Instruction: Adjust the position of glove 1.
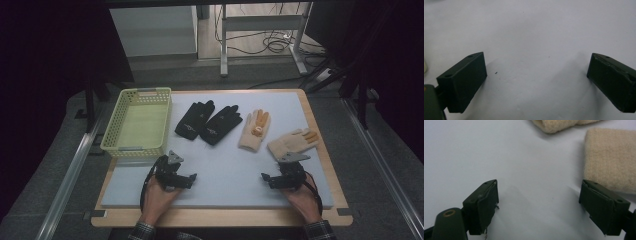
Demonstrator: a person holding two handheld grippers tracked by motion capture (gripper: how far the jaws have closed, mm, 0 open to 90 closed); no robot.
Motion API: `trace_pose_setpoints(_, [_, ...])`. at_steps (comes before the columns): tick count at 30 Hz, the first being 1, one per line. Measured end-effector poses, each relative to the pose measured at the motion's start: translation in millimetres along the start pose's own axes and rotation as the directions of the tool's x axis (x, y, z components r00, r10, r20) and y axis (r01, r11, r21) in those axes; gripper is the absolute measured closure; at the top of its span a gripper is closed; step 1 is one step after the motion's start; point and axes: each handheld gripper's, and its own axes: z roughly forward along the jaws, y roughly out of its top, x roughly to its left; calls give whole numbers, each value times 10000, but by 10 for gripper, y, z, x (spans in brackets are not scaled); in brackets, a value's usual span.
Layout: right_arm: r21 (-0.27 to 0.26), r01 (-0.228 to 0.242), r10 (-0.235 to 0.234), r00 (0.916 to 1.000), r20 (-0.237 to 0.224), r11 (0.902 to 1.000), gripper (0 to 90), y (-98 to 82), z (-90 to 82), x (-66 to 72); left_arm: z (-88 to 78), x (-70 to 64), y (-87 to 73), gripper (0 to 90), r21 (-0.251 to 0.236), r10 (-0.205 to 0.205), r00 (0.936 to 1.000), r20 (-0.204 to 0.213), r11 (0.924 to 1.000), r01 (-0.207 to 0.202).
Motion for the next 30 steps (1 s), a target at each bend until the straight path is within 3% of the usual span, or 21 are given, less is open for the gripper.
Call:
trace_pose_setpoints(17, [31, 25, -25, 10000, -29, 10000, 145, 3, 5, 2, -8, -3, -1, 35, -16, 36, 10000, -10, 10000, -36])
trace_pose_setpoints(19, [51, 24, -24, 10000, -20, 10000, 145, 5, 5, 4, -48, -4, -18, 33, -24, 250, 9993, -293, 9997, -251])
trace_pose_setpoints(22, [63, 20, -19, 10000, -17, 10000, 145, 7, 6, 4, -87, 46, -37, 32, 90, 250, 9981, -568, 9997, -246])
trace_pose_setpoints(26, [60, 15, -14, 10000, -19, 10000, 145, 7, 6, 4, -73, 114, -74, 27, -14, -92, 9999, -104, 10000, 92])
trace_pose_setpoints(30, [92, -24, 24, 10000, -4, 10000, 145, 11, 4, 5, -69, 114, -75, 24, -7, -78, 9999, -95, 10000, 78])
